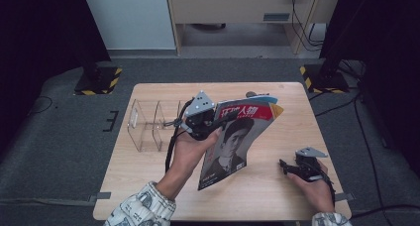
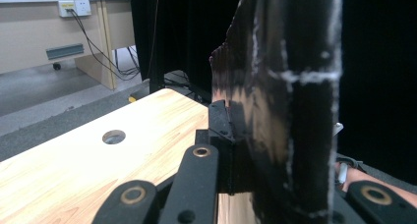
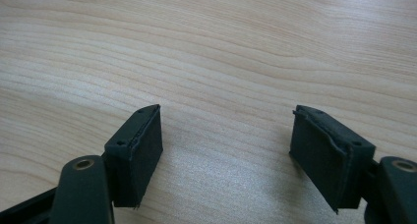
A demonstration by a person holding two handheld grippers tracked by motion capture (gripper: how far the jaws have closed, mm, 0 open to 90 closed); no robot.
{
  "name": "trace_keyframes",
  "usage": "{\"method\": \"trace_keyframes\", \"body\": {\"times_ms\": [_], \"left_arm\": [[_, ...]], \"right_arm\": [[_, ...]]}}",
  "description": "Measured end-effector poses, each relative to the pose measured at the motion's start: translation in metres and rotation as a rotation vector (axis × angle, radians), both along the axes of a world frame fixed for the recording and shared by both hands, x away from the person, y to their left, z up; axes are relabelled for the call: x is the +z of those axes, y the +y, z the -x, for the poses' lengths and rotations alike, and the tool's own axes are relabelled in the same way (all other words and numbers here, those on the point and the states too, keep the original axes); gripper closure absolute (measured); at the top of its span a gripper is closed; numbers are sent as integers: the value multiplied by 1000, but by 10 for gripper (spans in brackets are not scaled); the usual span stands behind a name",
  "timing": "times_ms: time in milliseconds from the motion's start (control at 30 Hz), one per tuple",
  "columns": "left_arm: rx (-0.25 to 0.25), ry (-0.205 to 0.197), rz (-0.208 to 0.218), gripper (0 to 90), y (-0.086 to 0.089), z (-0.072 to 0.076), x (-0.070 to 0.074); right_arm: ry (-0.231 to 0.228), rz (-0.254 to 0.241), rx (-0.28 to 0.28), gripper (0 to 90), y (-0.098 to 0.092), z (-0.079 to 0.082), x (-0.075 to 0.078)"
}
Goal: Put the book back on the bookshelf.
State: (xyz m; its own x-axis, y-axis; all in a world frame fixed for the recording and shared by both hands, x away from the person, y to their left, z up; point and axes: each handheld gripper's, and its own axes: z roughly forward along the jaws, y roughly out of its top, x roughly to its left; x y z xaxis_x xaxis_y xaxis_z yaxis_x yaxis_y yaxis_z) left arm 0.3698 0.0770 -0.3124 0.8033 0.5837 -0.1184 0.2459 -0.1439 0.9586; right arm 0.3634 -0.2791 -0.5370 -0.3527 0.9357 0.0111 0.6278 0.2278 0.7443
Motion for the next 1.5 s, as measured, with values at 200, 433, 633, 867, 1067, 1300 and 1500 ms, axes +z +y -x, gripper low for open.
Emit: {"method": "trace_keyframes", "body": {"times_ms": [200,433,633,867,1067,1300,1500], "left_arm": [[6,2,14,868,9,4,-2],[19,9,22,867,20,8,-2],[26,14,39,867,29,11,-2],[34,12,47,867,40,16,-3],[49,14,49,868,53,20,-5],[76,19,69,867,70,24,-5],[91,15,76,867,84,30,-5]], "right_arm": [[1,4,6,282,0,0,0],[-2,6,7,282,1,0,0],[-2,5,5,283,1,0,0],[-2,4,6,283,1,0,0],[-3,3,5,283,1,0,0],[-3,3,6,283,1,0,0],[-4,2,7,283,2,0,0]]}}
